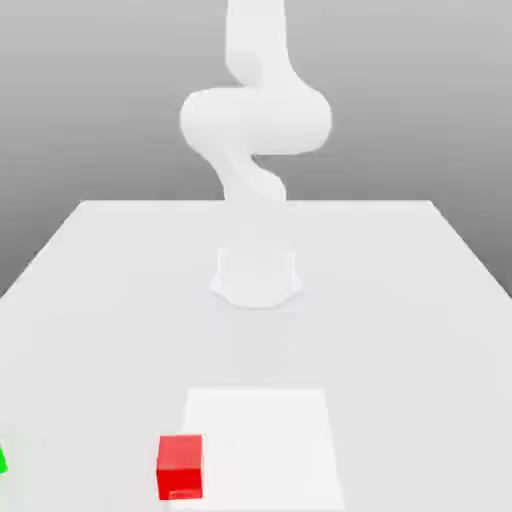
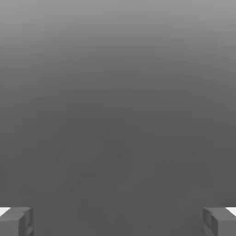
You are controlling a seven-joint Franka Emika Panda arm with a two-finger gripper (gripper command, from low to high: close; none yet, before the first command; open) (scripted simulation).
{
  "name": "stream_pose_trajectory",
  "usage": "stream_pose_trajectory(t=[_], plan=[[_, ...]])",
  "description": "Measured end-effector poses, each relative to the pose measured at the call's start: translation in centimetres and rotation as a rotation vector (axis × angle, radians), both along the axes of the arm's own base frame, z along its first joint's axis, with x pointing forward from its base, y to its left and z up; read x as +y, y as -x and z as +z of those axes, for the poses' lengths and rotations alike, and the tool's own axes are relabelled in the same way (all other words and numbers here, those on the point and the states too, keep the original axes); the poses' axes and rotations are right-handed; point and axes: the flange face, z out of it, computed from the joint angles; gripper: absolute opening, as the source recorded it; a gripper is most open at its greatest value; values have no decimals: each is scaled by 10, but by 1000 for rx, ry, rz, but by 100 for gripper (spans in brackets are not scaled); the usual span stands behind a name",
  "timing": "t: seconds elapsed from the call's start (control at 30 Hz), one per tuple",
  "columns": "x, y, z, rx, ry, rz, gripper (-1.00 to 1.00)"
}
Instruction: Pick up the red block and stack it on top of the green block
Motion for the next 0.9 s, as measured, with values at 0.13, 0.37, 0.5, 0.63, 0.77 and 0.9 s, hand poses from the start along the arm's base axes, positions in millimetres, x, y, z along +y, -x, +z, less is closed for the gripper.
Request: stream_pose_trajectory(t=[0.13, 0.37, 0.5, 0.63, 0.77, 0.9], plan=[[-14, -48, -70, 121, -8, 21, 0], [-34, -98, -200, 324, -10, 44, 0], [-46, -109, -278, 439, -5, 52, 0], [-60, -107, -355, 554, 7, 53, 0], [-73, -93, -428, 669, 27, 57, 0], [-78, -84, -487, 721, 40, 61, 0]])
